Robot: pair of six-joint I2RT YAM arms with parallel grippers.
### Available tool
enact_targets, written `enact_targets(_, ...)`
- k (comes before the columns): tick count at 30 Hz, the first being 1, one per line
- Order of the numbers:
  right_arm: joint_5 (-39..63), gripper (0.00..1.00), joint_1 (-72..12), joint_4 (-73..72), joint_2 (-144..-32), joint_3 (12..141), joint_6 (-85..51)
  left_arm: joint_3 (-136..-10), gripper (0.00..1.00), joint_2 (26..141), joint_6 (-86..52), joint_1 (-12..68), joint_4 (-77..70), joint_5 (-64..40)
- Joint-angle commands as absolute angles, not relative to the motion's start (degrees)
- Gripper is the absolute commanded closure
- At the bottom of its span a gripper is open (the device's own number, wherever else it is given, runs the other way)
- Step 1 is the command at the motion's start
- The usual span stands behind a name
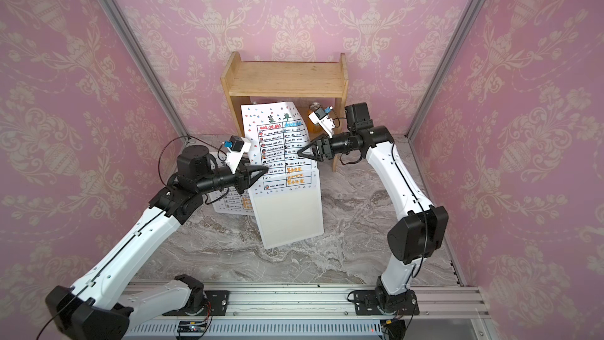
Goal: Insert the menus into the narrow rack
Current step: Insert the menu into the narrow rack.
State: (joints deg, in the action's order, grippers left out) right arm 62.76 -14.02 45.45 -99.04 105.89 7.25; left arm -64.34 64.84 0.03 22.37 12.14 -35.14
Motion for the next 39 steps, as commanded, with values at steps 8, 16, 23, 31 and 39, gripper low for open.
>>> enact_targets(8, 62.0, 0.25, -14.2, 46.1, -95.4, 108.9, 7.1, -70.2, 0.54, 65.3, 5.1, 22.7, 17.2, -31.4)
enact_targets(16, 61.5, 0.29, -14.3, 47.5, -94.6, 109.5, 8.1, -76.3, 0.54, 68.9, 8.2, 22.6, 19.1, -31.0)
enact_targets(23, 61.2, 0.34, -14.7, 48.6, -94.1, 110.5, 8.7, -77.6, 0.63, 70.1, 8.3, 22.4, 18.7, -31.8)
enact_targets(31, 60.9, 0.41, -14.9, 49.2, -93.1, 109.9, 9.6, -76.8, 0.8, 69.2, 8.5, 22.4, 20.3, -31.9)
enact_targets(39, 60.2, 0.47, -15.7, 49.2, -92.5, 109.6, 9.7, -74.5, 0.85, 67.5, 8.3, 22.4, 21.0, -31.8)
